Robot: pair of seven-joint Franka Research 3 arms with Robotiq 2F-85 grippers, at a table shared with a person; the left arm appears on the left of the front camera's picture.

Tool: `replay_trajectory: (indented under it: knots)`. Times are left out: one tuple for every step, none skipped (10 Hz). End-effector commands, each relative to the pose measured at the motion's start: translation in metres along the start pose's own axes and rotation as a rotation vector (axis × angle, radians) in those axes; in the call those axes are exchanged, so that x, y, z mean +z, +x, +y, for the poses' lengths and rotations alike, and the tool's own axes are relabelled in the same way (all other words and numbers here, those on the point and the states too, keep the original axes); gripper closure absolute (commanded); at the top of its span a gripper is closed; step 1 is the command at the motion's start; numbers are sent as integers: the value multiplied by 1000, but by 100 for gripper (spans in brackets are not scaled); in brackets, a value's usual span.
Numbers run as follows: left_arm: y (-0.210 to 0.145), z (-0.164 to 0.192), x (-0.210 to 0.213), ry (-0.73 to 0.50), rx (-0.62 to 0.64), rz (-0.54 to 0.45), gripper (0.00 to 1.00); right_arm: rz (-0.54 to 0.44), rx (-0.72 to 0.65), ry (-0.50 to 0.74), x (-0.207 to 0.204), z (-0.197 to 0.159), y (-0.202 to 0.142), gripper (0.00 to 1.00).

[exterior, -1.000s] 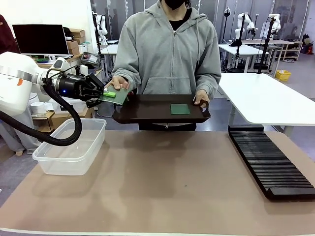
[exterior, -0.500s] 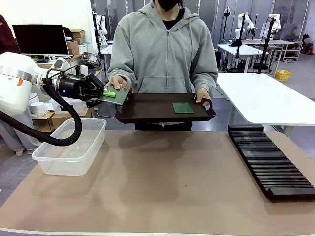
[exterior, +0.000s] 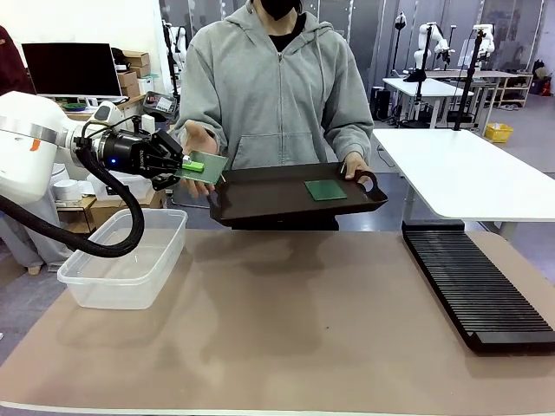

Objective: Sort PCBs into racks and boxes based on the side picked up.
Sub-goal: If the short side of the Blank PCB is picked up, insert it into the PCB Rack ; if the long side is picked up, place it in the Organizing box.

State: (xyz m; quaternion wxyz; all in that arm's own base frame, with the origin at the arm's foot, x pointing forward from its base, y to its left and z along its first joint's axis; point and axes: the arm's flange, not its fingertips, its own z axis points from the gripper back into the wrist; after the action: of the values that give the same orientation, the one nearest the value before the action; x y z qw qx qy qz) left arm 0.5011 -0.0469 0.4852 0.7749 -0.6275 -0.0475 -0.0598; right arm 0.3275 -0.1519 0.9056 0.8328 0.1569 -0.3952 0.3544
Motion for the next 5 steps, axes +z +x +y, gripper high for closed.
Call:
replay_trajectory:
  knots:
    - [0,0,0,-1,0,1,100,-7,5,17,-1,3,-1,0]
    - [0,0,0,-1,0,1,100,-7,5,17,-1,3,-1,0]
    - [0,0,0,-1,0,1,100,-7,5,17,-1,3,-1,0]
    - [0,0,0,-1,0,1,100,-7,5,17,-1,3,-1,0]
    - [0,0,0,-1,0,1,100,-7,5,17,-1,3,-1,0]
